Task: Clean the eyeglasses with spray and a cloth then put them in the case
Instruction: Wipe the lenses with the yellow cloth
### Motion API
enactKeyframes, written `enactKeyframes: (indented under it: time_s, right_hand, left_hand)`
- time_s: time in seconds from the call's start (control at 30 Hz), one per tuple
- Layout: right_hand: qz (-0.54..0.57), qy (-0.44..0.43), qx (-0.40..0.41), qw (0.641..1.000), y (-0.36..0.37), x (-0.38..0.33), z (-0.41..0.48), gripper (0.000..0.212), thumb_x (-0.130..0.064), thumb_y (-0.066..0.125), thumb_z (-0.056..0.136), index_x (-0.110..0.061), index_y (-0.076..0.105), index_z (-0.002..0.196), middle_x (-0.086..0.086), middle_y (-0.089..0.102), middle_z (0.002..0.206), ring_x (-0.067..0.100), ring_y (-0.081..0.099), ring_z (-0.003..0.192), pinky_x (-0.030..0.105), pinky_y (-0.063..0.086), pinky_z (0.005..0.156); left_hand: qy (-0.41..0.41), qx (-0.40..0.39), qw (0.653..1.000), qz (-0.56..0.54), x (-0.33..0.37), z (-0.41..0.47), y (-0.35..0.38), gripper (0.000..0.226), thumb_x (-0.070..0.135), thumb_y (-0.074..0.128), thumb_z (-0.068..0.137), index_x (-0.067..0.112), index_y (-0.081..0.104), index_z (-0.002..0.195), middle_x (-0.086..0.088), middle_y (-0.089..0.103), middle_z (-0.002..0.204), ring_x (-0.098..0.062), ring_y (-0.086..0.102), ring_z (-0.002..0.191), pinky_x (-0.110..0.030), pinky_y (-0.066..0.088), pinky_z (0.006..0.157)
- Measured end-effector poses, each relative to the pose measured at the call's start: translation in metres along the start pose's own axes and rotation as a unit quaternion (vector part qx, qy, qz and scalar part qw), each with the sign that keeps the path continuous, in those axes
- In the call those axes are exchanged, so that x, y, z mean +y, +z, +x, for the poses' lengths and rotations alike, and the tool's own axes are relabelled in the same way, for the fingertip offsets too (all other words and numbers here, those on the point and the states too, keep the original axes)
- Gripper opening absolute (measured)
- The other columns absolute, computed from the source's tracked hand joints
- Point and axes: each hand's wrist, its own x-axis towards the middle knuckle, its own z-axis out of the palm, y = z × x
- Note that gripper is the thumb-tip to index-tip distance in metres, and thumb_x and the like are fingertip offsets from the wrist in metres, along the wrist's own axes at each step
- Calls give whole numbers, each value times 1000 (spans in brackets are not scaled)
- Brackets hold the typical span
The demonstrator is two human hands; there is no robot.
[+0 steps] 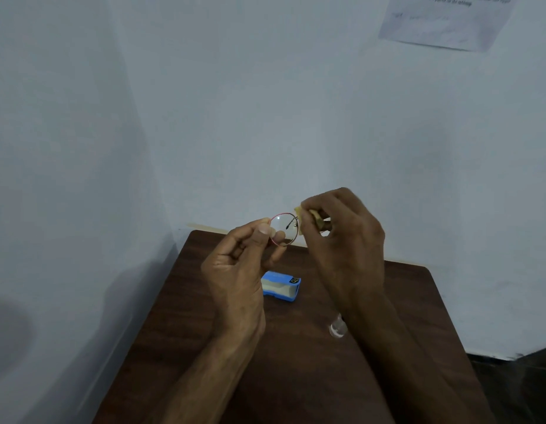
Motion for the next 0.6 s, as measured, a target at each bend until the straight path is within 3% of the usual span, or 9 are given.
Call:
enactKeyframes:
  time_s: [0.13, 0.2, 0.37, 0.5, 0.6]
  right_hand:
    - [13, -32, -27, 999, 7, -22, -10, 6, -9, 75, 92, -14, 72, 91, -2, 67, 96, 18, 64, 83, 40, 57, 67]
    - [11, -52, -45, 998, 7, -28, -21, 4, -12, 76, 91, -15, 73, 93, -2, 68, 97, 16, 64, 83, 37, 57, 68]
    - [-13, -10, 0, 1000, 4, -14, -3, 7, -9, 76, 91, -15, 72, 91, -3, 66, 96, 17, 64, 81, 40, 57, 66]
    - [-2, -36, -65, 997, 5, -32, -14, 6, -12, 76, 91, -17, 74, 92, -5, 66, 97, 13, 63, 82, 27, 53, 70]
    - [-15, -19, -43, 999, 5, -24, -11, 8, -10, 78, 89, -17, 73, 90, -5, 66, 96, 16, 64, 81, 36, 57, 69]
  left_hand:
    - [-7, 15, 1000, 1, 0, 1, 2, 24, 19, 75, 83, 7, 79, 103, -7, 81, 94, -26, 79, 91, -32, 65, 75]
    - [-16, 21, 1000, -12, 0, 3, 1, 25, 18, 76, 84, 5, 79, 105, -10, 81, 99, -30, 79, 96, -37, 64, 79]
    - [-46, 22, 998, -36, 2, 3, 3, 17, 11, 75, 87, 6, 79, 103, -11, 81, 94, -26, 80, 87, -35, 66, 76]
    - [-60, 25, 997, -46, 2, 7, 1, 15, 13, 75, 90, 8, 80, 103, -11, 81, 102, -28, 79, 95, -31, 63, 74]
    - [-59, 28, 997, -34, -1, 6, 2, 17, 11, 75, 90, 4, 80, 105, -14, 81, 98, -29, 79, 91, -33, 64, 75]
